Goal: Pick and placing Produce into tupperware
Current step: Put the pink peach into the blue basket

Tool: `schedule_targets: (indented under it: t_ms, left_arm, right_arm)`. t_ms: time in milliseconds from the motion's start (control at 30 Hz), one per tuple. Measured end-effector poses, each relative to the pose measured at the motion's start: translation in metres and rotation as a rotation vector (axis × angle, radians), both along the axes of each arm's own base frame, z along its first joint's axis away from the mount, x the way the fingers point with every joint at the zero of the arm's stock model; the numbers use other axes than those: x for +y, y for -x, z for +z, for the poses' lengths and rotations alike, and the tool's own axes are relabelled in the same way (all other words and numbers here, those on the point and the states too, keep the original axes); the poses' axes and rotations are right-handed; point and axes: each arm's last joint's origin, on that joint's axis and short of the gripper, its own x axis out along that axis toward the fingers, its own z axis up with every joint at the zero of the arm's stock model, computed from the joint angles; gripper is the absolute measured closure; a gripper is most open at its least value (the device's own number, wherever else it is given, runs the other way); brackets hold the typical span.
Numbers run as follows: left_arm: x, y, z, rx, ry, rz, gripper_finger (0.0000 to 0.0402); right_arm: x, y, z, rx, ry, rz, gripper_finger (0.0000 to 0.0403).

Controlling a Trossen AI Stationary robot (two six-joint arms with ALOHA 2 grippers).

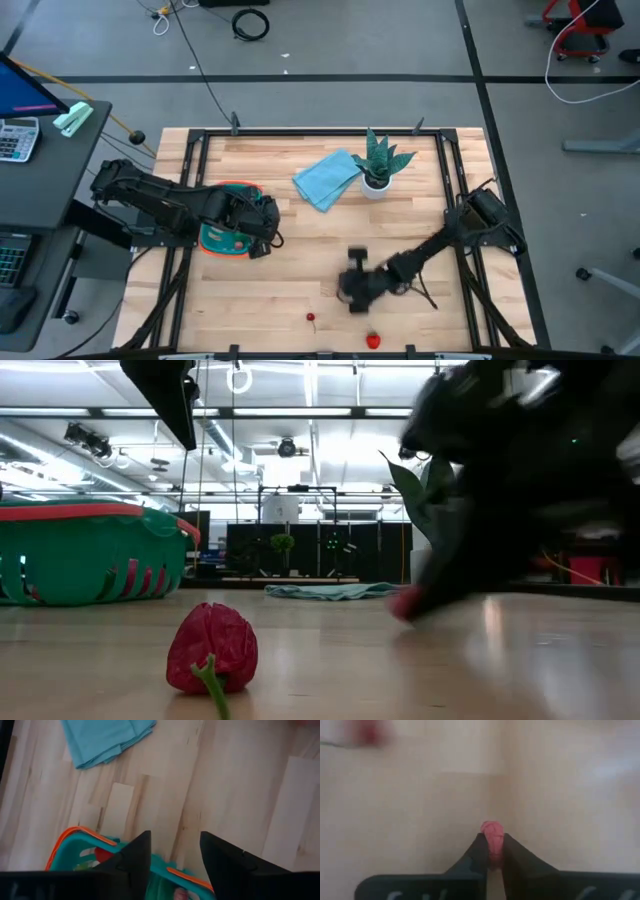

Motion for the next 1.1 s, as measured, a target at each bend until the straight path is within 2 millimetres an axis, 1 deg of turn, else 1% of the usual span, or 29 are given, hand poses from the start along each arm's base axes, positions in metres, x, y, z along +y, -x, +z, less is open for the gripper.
schedule_targets:
  t_ms: [33, 67, 167, 233, 333, 367, 433, 467, 500, 600, 700, 767, 833, 867, 967, 1033, 1100]
  left_arm:
    - [0.000, 0.000, 0.000, 0.001, 0.000, 0.002, 0.0230]
    - [0.001, 0.000, 0.000, 0.001, 0.000, 0.004, 0.0234]
    - [0.004, 0.002, 0.002, 0.033, -0.009, 0.012, 0.0245]
    - [0.008, 0.005, 0.008, 0.059, -0.029, 0.027, 0.0253]
    - [0.017, 0.012, 0.023, 0.095, -0.126, 0.066, 0.0267]
    - [0.020, 0.014, 0.030, 0.103, -0.171, 0.081, 0.0271]
    - [0.026, 0.021, 0.046, 0.121, -0.262, 0.108, 0.0280]
    - [0.030, 0.025, 0.055, 0.130, -0.303, 0.122, 0.0284]
    - [0.033, 0.028, 0.065, 0.124, -0.343, 0.136, 0.0287]
    - [0.042, 0.036, 0.093, 0.022, -0.395, 0.143, 0.0293]
    - [0.052, 0.051, 0.124, -0.076, -0.411, 0.172, 0.0294]
    - [0.059, 0.061, 0.138, -0.124, -0.429, 0.204, 0.0294]
    - [0.066, 0.071, 0.152, -0.178, -0.444, 0.252, 0.0294]
    - [0.069, 0.078, 0.157, -0.205, -0.446, 0.278, 0.0294]
    - [0.076, 0.095, 0.166, -0.256, -0.439, 0.329, 0.0294]
    - [0.078, 0.103, 0.168, -0.263, -0.436, 0.345, 0.0294]
    - [0.079, 0.109, 0.170, -0.280, -0.428, 0.357, 0.0294]
  right_arm:
    - [-0.009, -0.003, 0.006, -0.031, 0.066, -0.021, 0.0374]
    - [-0.018, -0.009, 0.016, -0.086, 0.105, -0.052, 0.0374]
    - [-0.044, -0.028, 0.063, -0.267, 0.129, -0.125, 0.0373]
    - [-0.066, -0.039, 0.082, -0.327, 0.143, -0.161, 0.0373]
    - [-0.102, -0.061, 0.112, -0.462, 0.126, -0.215, 0.0373]
    - [-0.112, -0.069, 0.125, -0.532, 0.091, -0.213, 0.0373]
    - [-0.127, -0.086, 0.141, -0.631, 0.009, -0.155, 0.0373]
    - [-0.131, -0.095, 0.143, -0.648, -0.024, -0.118, 0.0373]
    - [-0.136, -0.104, 0.141, -0.642, -0.041, -0.096, 0.0373]
    - [-0.145, -0.136, 0.126, -0.619, -0.060, -0.071, 0.0373]
    - [-0.146, -0.169, 0.117, -0.651, -0.075, -0.048, 0.0373]
    - [-0.146, -0.192, 0.104, -0.654, -0.049, -0.017, 0.0365]
    - [-0.144, -0.211, 0.090, -0.640, -0.004, 0.014, 0.0350]
    - [-0.143, -0.221, 0.086, -0.652, 0.019, 0.033, 0.0341]
    - [-0.143, -0.242, 0.089, -0.660, 0.043, 0.057, 0.0310]
    - [-0.146, -0.251, 0.087, -0.589, 0.037, 0.050, 0.0286]
    - [-0.151, -0.254, 0.081, -0.488, 0.036, 0.039, 0.0260]
